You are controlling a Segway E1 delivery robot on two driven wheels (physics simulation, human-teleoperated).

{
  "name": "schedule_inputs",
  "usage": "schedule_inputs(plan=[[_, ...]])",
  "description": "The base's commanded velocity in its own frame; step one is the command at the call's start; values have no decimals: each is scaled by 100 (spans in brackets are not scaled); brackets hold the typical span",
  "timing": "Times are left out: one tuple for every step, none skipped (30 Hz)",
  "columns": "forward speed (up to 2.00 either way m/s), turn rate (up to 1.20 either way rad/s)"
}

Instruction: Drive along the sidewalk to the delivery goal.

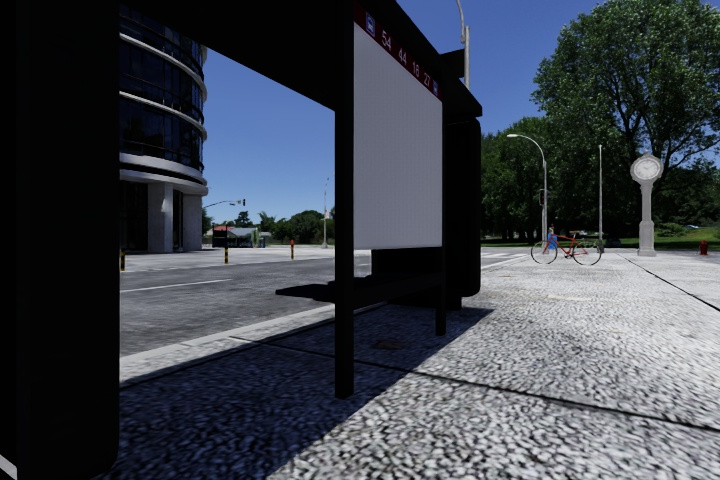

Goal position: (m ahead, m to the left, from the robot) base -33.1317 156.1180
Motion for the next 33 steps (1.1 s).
schedule_inputs(plan=[[0, 0], [0, 0], [0, 0], [0, 0], [0, 0], [0, 0], [0, 0], [0, 0], [0, 0], [0, 0], [0, 0], [0, 0], [0, 0], [0, 0], [0, 0], [0, 0], [0, 0], [0, 0], [0, 0], [0, 0], [0, 0], [0, 0], [0, 0], [0, 0], [0, 0], [0, 0], [0, 0], [0, 0], [0, 0], [0, 0], [0, 0], [0, -1], [0, -1]])
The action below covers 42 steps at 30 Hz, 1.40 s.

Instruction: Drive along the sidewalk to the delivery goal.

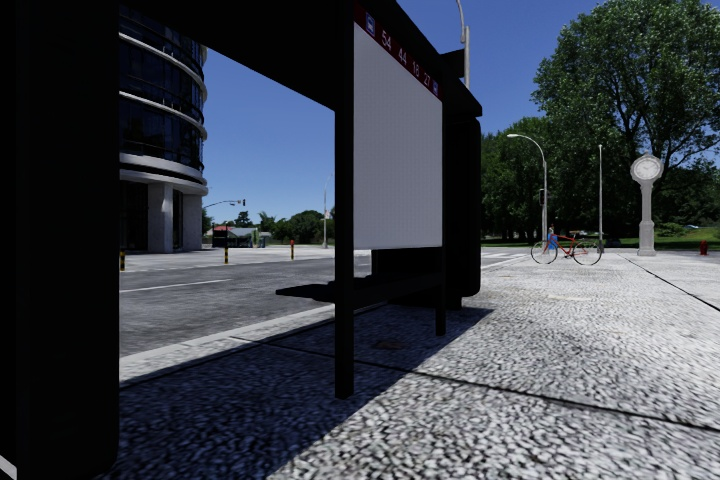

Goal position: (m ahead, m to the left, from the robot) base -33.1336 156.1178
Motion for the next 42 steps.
schedule_inputs(plan=[[0, -1], [0, -1], [0, -1], [0, -1], [0, -6], [0, -20], [0, -28], [0, -28], [0, -30], [0, -31], [0, -31], [0, -31], [0, -31], [0, -31], [0, -31], [0, -31], [0, -31], [0, -31], [0, -31], [0, -31], [0, -31], [0, -31], [0, -31], [0, -31], [0, -31], [0, -31], [0, -31], [0, -31], [0, -31], [0, -31], [0, -31], [0, -31], [0, -31], [0, -31], [0, -31], [0, -31], [0, -31], [0, -31], [0, -31], [0, -31], [0, -31], [0, -31]])
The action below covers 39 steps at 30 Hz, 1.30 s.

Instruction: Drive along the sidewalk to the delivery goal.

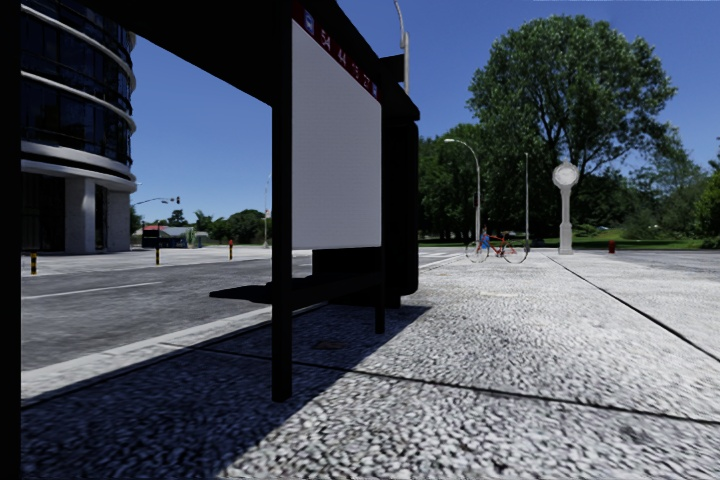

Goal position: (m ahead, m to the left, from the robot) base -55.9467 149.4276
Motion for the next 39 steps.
schedule_inputs(plan=[[0, -31], [0, -31], [0, -31], [0, -31], [0, -31], [0, -31], [0, -31], [0, -31], [0, -31], [0, -31], [0, -31], [0, -31], [0, -31], [0, -31], [0, -31], [0, -31], [0, -31], [0, -31], [0, -31], [0, -31], [0, -31], [0, -31], [0, -31], [0, -31], [0, -31], [0, -31], [0, -31], [0, -31], [0, -31], [0, -31], [0, -31], [0, -31], [0, -31], [0, -31], [0, -31], [0, -31], [0, -31], [0, -31], [0, -31]])
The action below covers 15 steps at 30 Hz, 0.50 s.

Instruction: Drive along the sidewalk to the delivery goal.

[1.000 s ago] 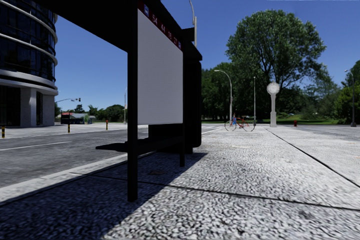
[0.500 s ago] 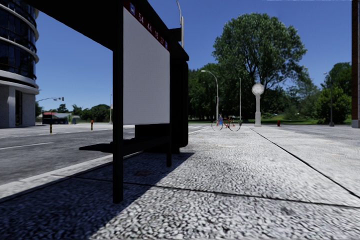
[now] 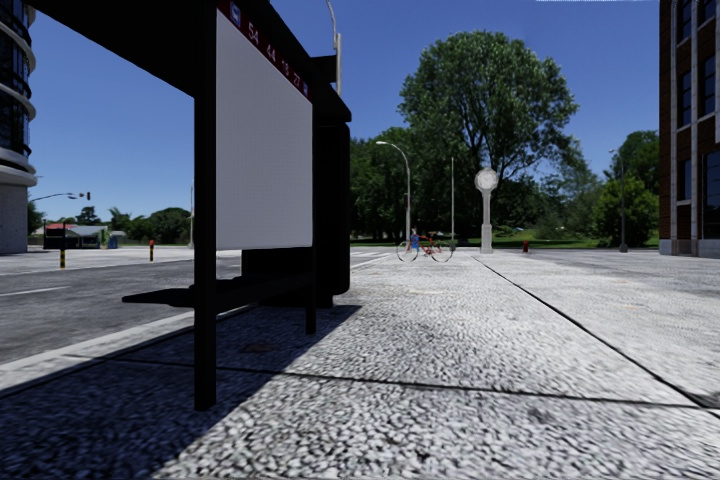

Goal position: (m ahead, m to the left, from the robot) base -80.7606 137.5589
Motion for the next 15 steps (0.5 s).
schedule_inputs(plan=[[0, -31], [0, -31], [0, -31], [0, -31], [13, -31], [13, -31], [144, -31], [166, -31], [173, -31], [173, -31], [175, -31], [177, -31], [200, -31], [200, -31], [200, -31]])
